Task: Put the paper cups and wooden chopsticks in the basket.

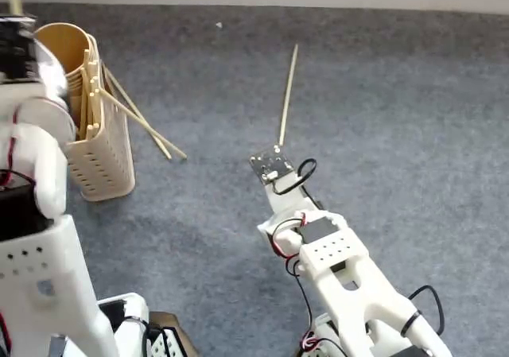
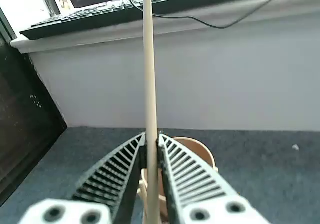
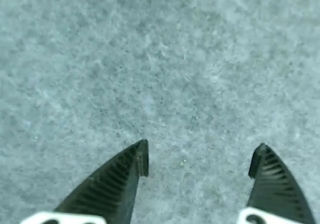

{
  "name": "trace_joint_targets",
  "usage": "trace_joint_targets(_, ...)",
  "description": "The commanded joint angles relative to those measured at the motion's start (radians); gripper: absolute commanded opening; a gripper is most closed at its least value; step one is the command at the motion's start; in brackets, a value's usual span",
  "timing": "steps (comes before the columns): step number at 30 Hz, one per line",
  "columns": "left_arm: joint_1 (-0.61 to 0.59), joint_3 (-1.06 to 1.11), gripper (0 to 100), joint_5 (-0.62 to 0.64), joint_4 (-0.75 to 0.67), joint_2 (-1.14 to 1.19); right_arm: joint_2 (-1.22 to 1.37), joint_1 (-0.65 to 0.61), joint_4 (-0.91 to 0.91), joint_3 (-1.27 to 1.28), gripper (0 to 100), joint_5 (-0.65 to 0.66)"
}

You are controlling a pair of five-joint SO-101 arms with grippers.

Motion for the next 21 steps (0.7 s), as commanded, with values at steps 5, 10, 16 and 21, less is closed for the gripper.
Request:
trace_joint_targets(5,-0.027,-0.064,0,0.104,-0.018,0.185,-0.024,-0.007,-0.015,-0.005,31.4,0.011)
trace_joint_targets(10,-0.024,-0.012,0,0.104,-0.028,0.193,-0.024,-0.007,-0.015,-0.005,31.4,0.011)
trace_joint_targets(16,-0.028,0.088,9,0.101,-0.034,0.185,-0.024,-0.007,-0.015,-0.005,31.4,0.011)
trace_joint_targets(21,-0.030,0.111,24,0.100,-0.032,0.185,-0.024,-0.007,-0.015,-0.005,31.4,0.011)
